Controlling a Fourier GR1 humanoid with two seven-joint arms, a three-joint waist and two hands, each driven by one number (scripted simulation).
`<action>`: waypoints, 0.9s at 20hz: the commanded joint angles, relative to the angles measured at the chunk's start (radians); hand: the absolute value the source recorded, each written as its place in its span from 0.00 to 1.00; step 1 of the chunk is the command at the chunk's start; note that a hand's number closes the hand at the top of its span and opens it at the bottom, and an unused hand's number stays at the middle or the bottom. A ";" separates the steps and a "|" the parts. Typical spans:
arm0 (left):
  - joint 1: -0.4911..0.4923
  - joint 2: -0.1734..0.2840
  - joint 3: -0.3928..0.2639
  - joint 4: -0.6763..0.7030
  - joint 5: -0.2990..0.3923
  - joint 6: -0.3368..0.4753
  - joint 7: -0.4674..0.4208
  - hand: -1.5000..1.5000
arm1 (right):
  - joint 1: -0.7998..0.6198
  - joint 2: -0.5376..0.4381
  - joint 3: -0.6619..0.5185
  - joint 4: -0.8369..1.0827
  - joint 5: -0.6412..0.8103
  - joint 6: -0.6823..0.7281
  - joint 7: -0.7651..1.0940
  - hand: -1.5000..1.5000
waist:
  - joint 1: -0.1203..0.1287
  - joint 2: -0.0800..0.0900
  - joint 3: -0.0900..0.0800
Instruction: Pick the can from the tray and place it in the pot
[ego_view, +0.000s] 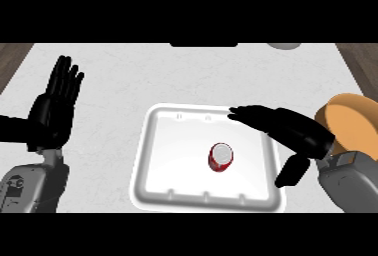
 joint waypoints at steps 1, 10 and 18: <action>0.007 0.002 0.009 -0.003 -0.013 -0.011 0.016 0.50 | 0.018 0.062 -0.002 0.059 0.078 0.021 -0.019 0.00 | 0.000 0.001 0.000; 0.007 -0.019 0.032 -0.014 -0.014 -0.029 0.003 0.50 | 0.036 0.187 -0.014 0.074 0.211 -0.008 -0.099 0.00 | 0.000 0.000 0.000; 0.035 -0.024 0.046 -0.015 -0.013 -0.051 -0.009 0.50 | 0.046 0.306 0.036 0.113 0.367 -0.040 0.022 0.00 | 0.002 0.001 0.000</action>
